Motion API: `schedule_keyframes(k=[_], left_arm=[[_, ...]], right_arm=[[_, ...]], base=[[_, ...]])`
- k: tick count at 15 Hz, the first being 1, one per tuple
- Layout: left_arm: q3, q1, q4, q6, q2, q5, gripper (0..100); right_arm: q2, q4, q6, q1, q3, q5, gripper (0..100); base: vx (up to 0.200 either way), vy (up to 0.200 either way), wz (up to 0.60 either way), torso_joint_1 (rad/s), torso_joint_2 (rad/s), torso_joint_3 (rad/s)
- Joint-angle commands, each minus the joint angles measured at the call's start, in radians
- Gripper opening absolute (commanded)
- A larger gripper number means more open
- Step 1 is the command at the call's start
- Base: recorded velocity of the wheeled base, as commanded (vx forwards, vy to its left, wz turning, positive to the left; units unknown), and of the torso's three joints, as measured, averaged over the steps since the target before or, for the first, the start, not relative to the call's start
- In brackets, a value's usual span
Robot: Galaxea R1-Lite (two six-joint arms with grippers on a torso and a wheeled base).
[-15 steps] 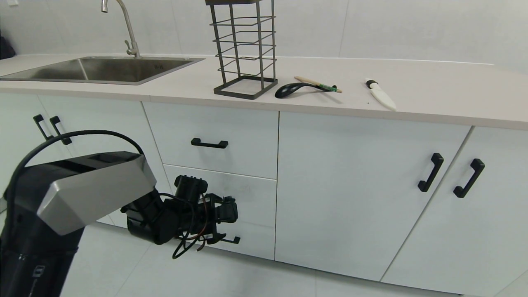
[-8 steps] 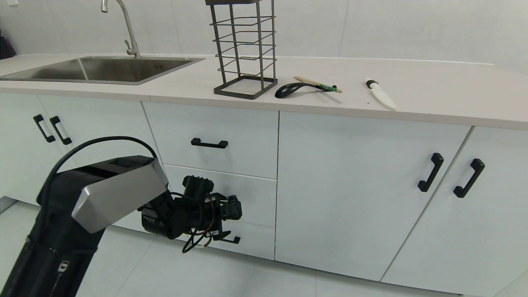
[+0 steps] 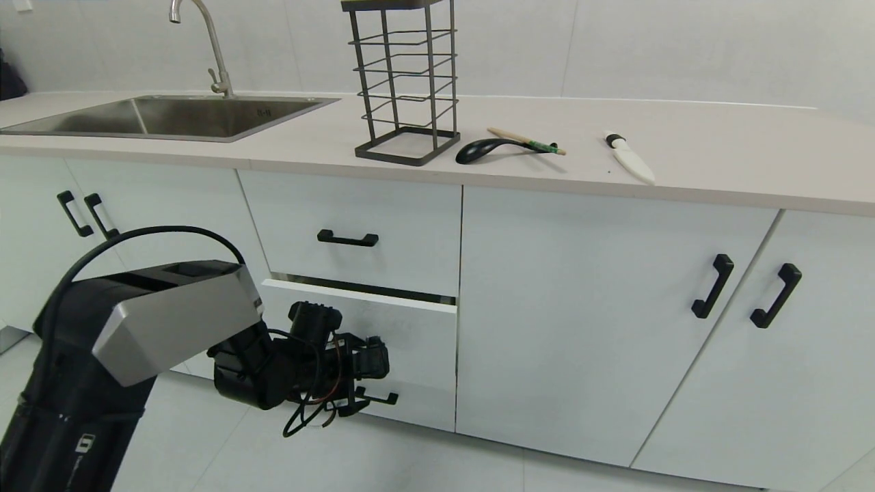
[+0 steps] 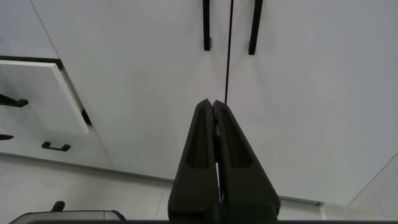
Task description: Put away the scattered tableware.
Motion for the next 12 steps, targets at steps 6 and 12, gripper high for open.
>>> schedule_keyframes(k=[6, 12], left_arm=[[0.155, 0.019, -0.006, -0.012, -0.202, -0.001, 100], [0.427, -0.092, 0.336, -0.211, -0.914, -0.025, 100]], right_arm=[[0.001, -0.001, 0.000, 0.000, 0.000, 0.000, 0], [0.001, -0.001, 0.000, 0.000, 0.000, 0.000, 0]], base=[[0.000, 0.000, 0.00, 0.000, 0.00, 0.000], [0.000, 0.000, 0.00, 0.000, 0.00, 0.000]])
